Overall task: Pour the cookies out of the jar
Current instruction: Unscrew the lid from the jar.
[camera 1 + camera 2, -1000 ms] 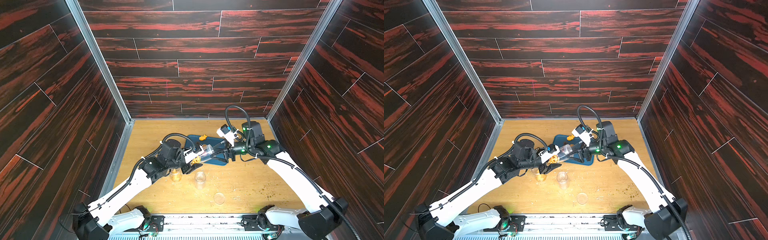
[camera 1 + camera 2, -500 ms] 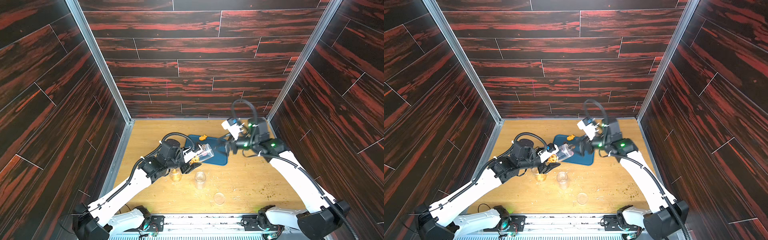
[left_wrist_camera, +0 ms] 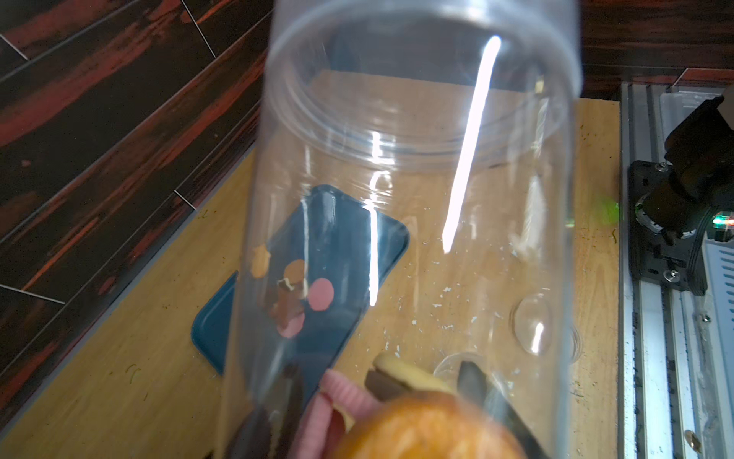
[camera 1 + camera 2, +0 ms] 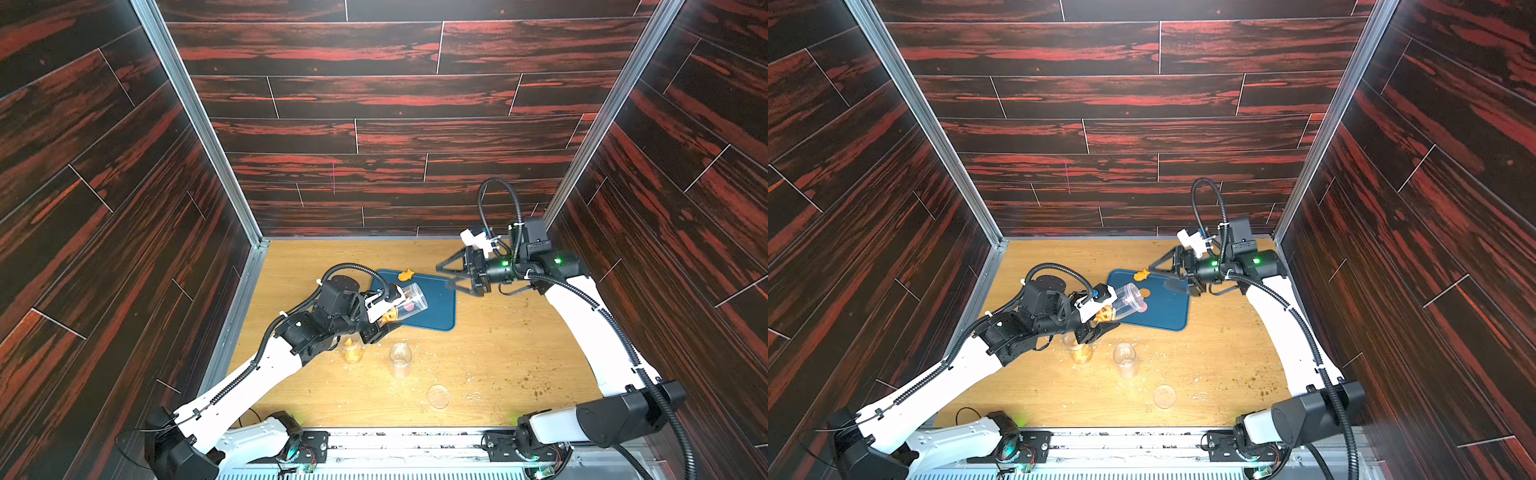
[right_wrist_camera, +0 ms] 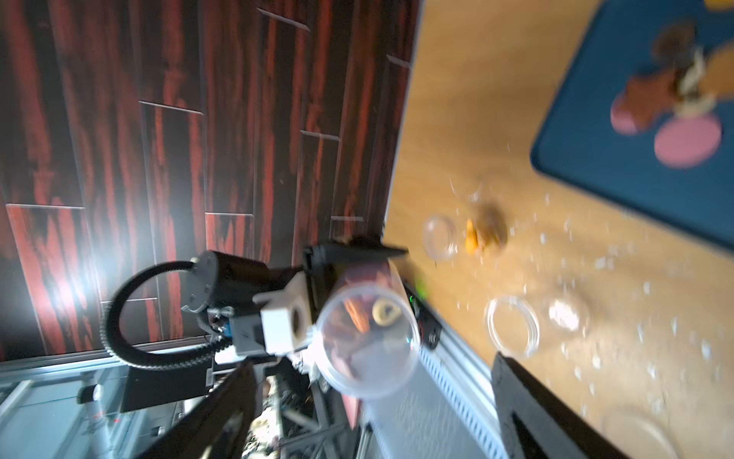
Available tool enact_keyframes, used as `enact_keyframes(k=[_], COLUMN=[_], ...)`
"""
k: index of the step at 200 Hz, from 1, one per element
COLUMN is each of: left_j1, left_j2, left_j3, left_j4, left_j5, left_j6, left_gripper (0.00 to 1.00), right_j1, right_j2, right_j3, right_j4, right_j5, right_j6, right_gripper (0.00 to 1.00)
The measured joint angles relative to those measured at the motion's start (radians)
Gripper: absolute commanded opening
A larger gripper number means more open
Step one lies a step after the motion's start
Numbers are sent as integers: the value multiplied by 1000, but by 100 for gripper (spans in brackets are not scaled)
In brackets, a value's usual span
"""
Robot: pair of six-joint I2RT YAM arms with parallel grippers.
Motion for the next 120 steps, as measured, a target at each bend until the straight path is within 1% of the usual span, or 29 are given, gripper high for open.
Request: enact_keyframes(k=[26,54,98,120], left_j1=[0,0,0,2], left_j2=[1,2,2,2], left_j3=[0,0,0,0], left_j4=[0,-1,-4,-5], left_j5=[0,0,0,0], left_j6=[5,11,15,15], left_gripper=[24,24,24,24], right_j1=[68,132,172,181], right_j2=[29,58,101,126], right_j3=[19,24,91,114], right_j4=[-82,-91,-90,-102], right_j5=[9,15,17,20], right_j6=[2,25,44,41], right_gripper=[85,86,86,82])
